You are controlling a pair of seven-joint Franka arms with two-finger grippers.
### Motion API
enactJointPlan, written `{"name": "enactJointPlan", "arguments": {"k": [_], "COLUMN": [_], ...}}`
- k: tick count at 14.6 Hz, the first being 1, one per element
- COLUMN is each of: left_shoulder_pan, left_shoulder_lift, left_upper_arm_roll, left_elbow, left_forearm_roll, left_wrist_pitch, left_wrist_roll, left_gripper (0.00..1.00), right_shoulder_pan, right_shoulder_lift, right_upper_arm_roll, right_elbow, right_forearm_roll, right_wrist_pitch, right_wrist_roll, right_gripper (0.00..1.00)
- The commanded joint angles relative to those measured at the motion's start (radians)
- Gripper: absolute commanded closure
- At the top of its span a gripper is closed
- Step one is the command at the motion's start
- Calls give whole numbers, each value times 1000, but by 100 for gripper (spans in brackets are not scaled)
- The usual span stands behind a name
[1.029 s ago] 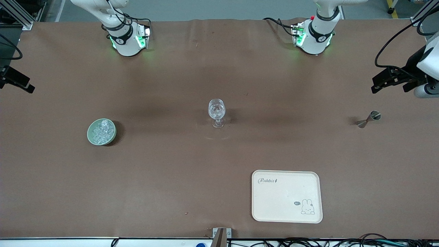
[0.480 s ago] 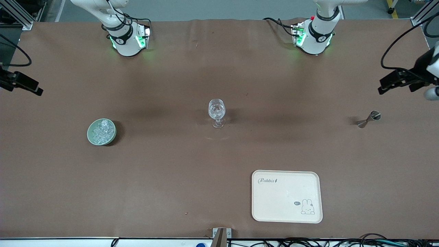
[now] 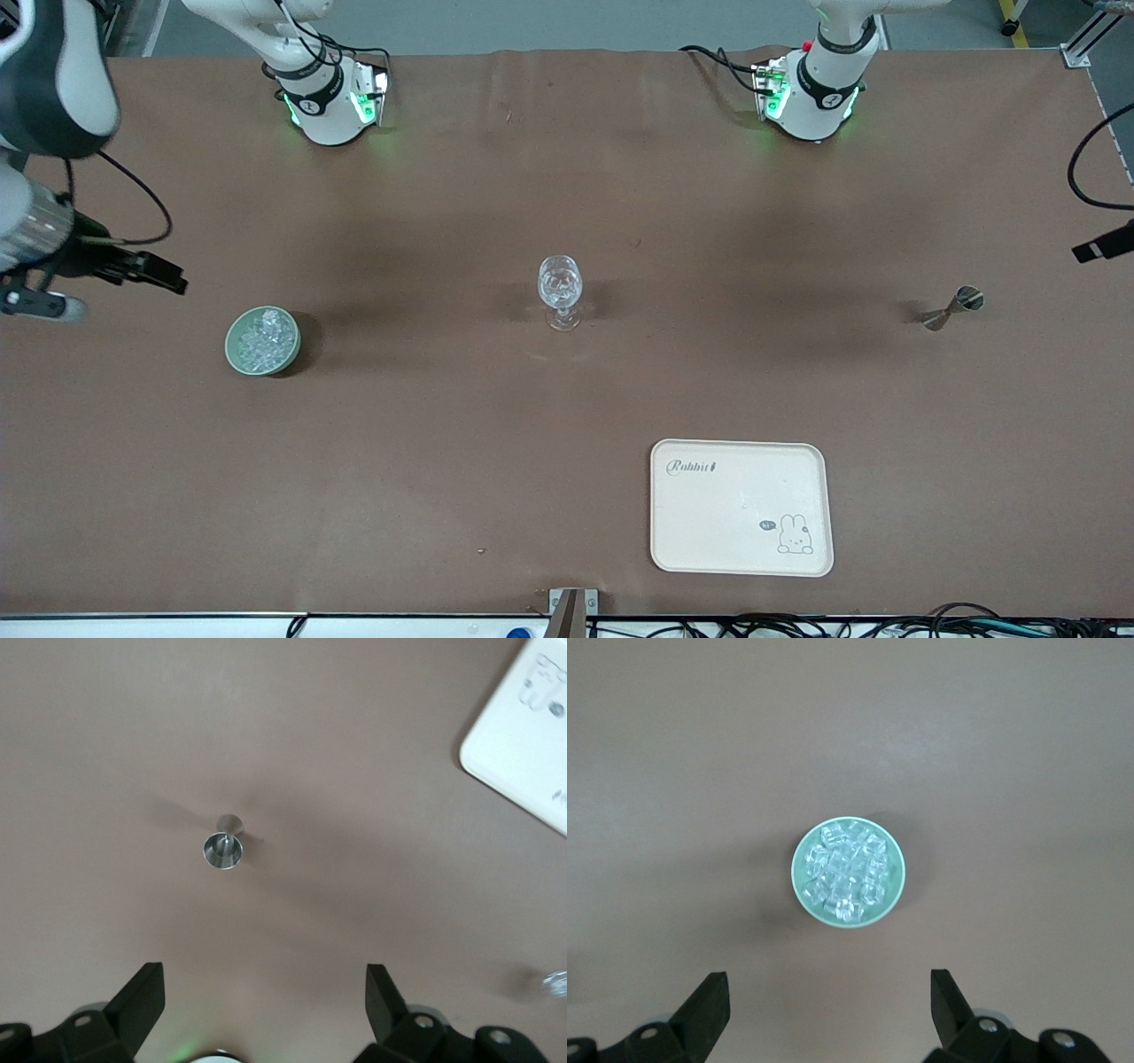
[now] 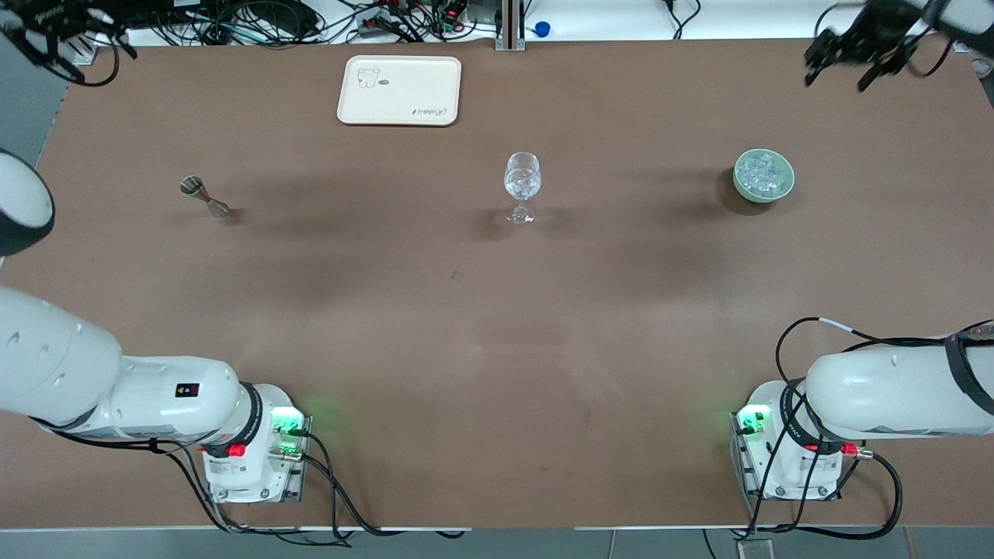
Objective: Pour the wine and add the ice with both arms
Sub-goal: 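Reach the right gripper to the ice bowl while the left gripper reaches the jigger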
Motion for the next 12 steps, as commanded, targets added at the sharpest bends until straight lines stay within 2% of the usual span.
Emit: {"name": "enactJointPlan", "arguments": {"k": [1, 4, 7, 9, 12], "left_shoulder_pan": [-10, -9, -4, 10, 24], "left_shoulder_lift": [131, 269, 397, 490, 592], "left_upper_arm_roll": [104, 235, 302, 373, 424], "left_elbow": [20, 20, 20, 22, 33], "left_forearm_roll": [-108, -298, -422, -543, -650], "left_wrist_pitch": [-5, -6, -38, -98, -151], "left_wrist_roll": [-11, -55, -118, -118, -133], "left_gripper": [0, 0, 0, 0, 0], "right_shoulder_pan": [21, 21, 21, 21, 20], "right_shoulder_lift": [-7, 44, 116, 145, 166], "right_upper_arm_roll": [-6, -6, -6, -6, -6], "right_elbow": [-164, -262, -296, -318, -376], "right_forearm_roll": [-22, -36, -37, -39, -54], "right_wrist_pitch": [178, 318, 417, 479, 583], "right_wrist_roll": [-9, -12, -12, -12, -12], "right_gripper": [0, 0, 4, 6, 22]}}
